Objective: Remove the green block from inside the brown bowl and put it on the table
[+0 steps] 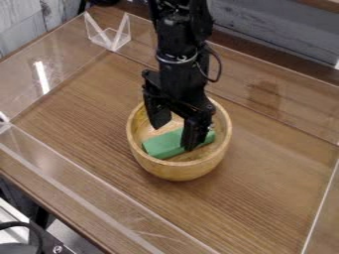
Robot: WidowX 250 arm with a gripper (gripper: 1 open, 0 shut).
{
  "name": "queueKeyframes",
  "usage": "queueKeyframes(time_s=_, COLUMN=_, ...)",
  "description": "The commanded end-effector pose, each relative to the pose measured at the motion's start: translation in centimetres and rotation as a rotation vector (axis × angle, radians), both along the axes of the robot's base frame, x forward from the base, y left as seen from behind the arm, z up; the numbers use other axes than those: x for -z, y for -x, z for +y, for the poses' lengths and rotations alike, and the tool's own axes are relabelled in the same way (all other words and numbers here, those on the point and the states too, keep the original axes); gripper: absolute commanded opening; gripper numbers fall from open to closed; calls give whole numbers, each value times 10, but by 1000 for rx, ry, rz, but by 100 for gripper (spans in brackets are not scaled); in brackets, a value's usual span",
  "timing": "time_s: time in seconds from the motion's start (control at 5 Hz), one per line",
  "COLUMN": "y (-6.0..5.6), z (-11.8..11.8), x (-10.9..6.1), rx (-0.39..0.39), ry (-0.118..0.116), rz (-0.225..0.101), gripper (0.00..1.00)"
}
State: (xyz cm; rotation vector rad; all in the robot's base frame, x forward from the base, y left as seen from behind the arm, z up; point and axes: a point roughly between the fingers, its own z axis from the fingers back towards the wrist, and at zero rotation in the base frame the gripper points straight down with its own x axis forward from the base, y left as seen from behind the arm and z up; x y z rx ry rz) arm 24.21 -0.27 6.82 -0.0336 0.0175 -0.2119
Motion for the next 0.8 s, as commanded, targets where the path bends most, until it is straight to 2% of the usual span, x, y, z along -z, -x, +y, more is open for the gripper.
queueKeyframes(time_s=0.0, y=-5, z=-3, x=-2, rx=18, ry=7, rz=-44, gripper=100)
queueKeyframes(time_s=0.6, y=-6, z=-3, x=13, rx=37, ry=27, rz=-51, gripper=100)
